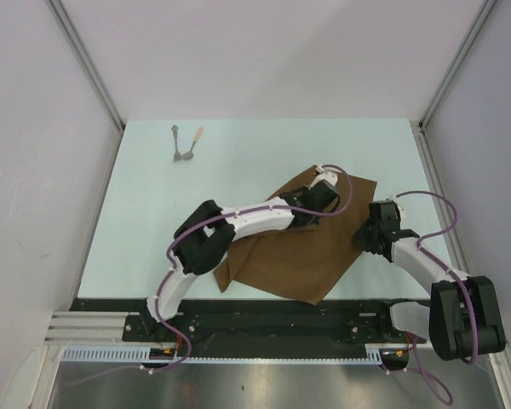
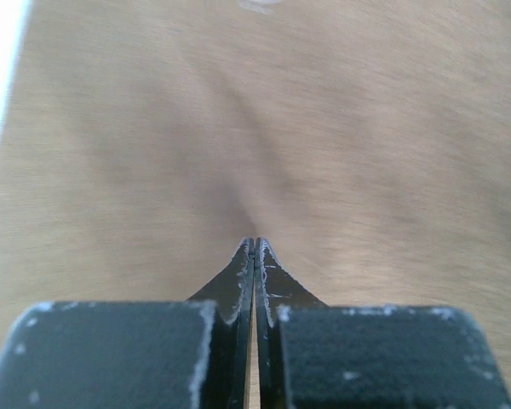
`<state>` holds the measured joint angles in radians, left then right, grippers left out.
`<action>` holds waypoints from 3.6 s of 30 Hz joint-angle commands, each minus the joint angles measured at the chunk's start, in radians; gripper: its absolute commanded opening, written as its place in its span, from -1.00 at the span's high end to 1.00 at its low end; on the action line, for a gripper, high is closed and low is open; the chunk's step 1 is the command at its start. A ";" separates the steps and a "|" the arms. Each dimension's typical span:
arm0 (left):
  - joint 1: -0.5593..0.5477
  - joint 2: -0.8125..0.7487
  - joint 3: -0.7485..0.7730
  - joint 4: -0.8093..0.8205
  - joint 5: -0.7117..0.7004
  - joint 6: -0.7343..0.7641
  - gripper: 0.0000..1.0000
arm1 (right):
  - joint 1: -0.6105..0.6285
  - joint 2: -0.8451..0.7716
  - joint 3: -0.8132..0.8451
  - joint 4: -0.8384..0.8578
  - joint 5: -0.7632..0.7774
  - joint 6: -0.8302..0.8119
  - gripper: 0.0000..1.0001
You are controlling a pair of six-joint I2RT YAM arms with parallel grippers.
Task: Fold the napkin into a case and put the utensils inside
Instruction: Flatten out the crumpled napkin at the center of the board.
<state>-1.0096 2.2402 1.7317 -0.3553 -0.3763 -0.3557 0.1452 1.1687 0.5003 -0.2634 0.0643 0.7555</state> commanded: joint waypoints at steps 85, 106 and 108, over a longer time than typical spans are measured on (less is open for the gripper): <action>0.201 -0.142 -0.009 0.029 0.173 0.092 1.00 | -0.122 0.345 0.112 0.067 -0.110 -0.070 0.87; 0.612 -0.006 0.520 0.006 -0.073 0.362 -0.64 | -0.078 0.414 0.414 0.049 -0.104 -0.295 0.25; 0.612 -0.056 0.487 -0.072 0.024 0.258 -0.56 | -0.082 0.433 0.437 0.064 -0.103 -0.291 -0.01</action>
<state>-0.3672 2.3196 2.2040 -0.2371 -0.4633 0.0326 0.0681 1.5803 0.8627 -0.2123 -0.0731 0.5201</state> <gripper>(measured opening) 0.806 0.436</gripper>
